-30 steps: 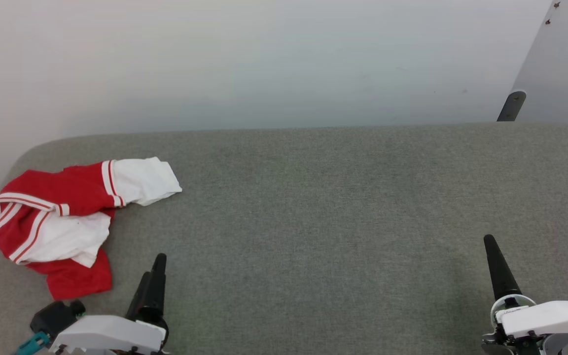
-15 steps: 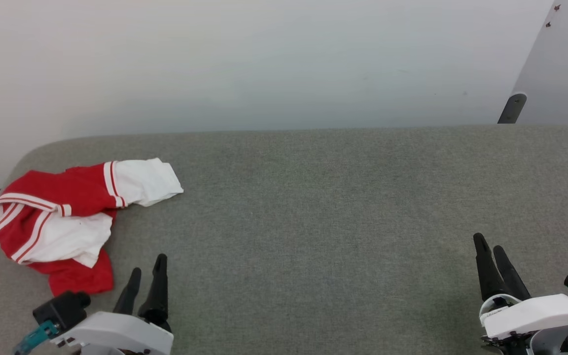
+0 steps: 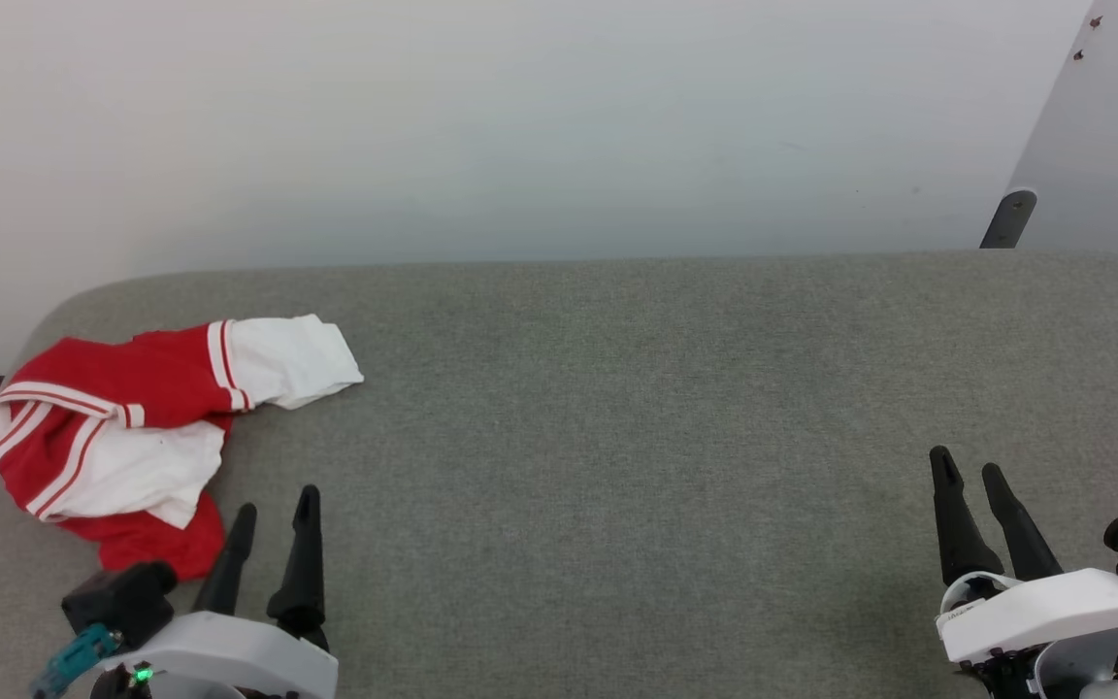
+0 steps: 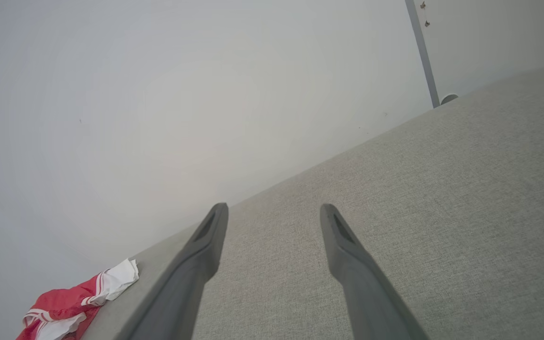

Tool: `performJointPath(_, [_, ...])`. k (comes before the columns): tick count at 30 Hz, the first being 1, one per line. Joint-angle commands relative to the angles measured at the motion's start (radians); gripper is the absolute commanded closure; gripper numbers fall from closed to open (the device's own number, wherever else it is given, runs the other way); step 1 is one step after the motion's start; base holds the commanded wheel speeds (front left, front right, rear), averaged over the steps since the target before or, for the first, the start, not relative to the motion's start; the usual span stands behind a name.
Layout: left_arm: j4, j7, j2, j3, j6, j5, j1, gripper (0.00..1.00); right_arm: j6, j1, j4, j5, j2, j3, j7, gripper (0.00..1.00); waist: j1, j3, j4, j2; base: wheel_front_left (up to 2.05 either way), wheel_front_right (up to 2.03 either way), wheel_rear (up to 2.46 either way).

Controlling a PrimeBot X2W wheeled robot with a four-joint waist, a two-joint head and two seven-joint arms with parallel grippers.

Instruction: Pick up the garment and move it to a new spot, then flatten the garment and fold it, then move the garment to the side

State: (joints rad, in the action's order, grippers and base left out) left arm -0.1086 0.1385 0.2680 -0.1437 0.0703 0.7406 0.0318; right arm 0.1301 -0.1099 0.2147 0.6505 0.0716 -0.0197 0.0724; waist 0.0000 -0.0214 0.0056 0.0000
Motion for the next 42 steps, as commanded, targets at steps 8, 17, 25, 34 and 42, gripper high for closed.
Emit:
performJointPath(8, [0.034,0.028,0.017,0.001,0.001,-0.102,-0.011,0.00,0.001,-0.021,-0.024,-0.108,0.000,0.001,0.019,0.00,0.0000,-0.003,0.000,0.0000,0.00,0.00,0.00])
performJointPath(17, [0.049,0.050,0.019,-0.001,-0.006,-0.187,-0.023,0.00,0.001,-0.022,-0.033,-0.195,0.001,0.002,0.034,0.00,0.0000,-0.006,0.000,0.0000,0.00,0.00,0.00])
performJointPath(25, [0.061,0.067,0.022,-0.003,-0.012,-0.256,-0.032,0.00,0.001,-0.023,-0.038,-0.274,0.002,-0.005,0.040,0.00,0.0000,-0.010,0.000,0.0000,0.00,0.00,0.00])
performJointPath(34, [0.070,0.085,0.026,-0.004,-0.015,-0.326,-0.046,0.00,0.001,-0.025,-0.042,-0.359,0.002,-0.013,0.043,0.00,0.0000,-0.014,-0.001,0.0000,0.00,0.00,0.00])
performJointPath(42, [0.076,0.102,0.030,-0.007,-0.018,-0.376,-0.053,0.00,0.001,-0.026,-0.046,-0.431,-0.001,-0.020,0.046,0.00,0.0000,-0.016,-0.001,0.0000,0.00,0.00,0.00])
